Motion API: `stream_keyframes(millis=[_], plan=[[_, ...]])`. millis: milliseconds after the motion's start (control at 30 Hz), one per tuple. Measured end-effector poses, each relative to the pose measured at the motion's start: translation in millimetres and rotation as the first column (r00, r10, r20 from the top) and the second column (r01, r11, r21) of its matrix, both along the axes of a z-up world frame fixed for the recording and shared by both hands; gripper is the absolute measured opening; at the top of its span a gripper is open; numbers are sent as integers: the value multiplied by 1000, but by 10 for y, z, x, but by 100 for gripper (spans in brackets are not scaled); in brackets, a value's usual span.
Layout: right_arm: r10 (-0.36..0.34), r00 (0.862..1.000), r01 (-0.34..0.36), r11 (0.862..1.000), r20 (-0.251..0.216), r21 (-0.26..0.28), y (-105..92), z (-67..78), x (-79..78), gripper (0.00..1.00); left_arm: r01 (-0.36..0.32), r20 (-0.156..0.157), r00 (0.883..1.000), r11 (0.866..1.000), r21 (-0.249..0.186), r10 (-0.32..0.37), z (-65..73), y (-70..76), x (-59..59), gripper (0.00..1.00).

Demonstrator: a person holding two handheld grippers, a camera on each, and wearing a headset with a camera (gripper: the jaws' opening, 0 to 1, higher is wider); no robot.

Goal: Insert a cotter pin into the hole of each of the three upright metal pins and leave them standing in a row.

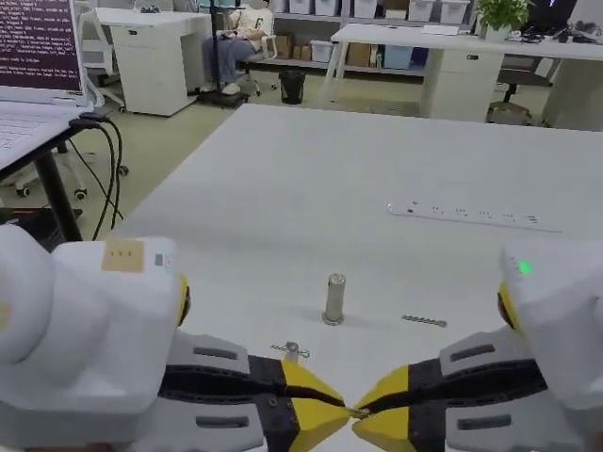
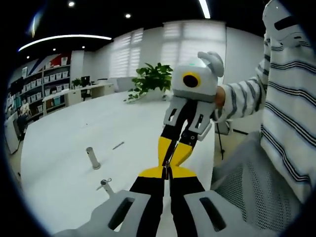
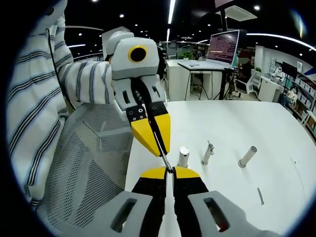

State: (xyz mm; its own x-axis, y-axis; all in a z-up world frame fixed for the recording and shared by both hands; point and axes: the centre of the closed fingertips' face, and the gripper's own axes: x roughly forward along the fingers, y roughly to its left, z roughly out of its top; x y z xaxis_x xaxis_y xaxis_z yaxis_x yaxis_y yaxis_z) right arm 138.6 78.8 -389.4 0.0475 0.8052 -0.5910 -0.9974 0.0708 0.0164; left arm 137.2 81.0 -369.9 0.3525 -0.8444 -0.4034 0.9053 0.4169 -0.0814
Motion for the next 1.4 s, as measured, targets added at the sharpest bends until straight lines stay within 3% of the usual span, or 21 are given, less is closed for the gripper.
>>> stream_keyframes(millis=[233,400,500,567,667,800,967,1067,1300,1400], plan=[[35,999,-35,999,0,-9,-9,-6,-81,0,62,17,998,997,48,-63,-76,-3,-69,0],[36,999,-36,999,-3,-11,-14,1,-91,0,55,-2,998,997,57,-55,-118,1,-70,0],[40,999,-40,999,10,-15,-10,5,-90,0,42,15,999,997,66,-43,-116,27,-30,2],[32,999,-32,999,9,-19,-11,-4,-74,0,14,45,999,997,75,-17,-101,64,41,5],[13,1000,-12,999,23,-32,-23,-40,-11,0,-8,49,999,996,87,3,-104,115,100,6],[-5,999,7,999,33,-52,-29,-97,55,0,-25,72,997,991,130,16,-151,198,167,16],[-37,998,42,991,47,-128,-81,-260,164,0,-67,83,995,978,196,52,-266,337,279,23],[-53,997,60,987,52,-152,-73,-317,214,0,-66,78,996,972,227,50,-345,396,305,26],[-64,997,73,977,52,-202,-38,-426,284,0,-86,59,996,955,284,72,-548,536,391,19],[-52,997,65,975,65,-214,-14,-455,302,0,-78,51,996,956,283,66,-585,541,400,16]])
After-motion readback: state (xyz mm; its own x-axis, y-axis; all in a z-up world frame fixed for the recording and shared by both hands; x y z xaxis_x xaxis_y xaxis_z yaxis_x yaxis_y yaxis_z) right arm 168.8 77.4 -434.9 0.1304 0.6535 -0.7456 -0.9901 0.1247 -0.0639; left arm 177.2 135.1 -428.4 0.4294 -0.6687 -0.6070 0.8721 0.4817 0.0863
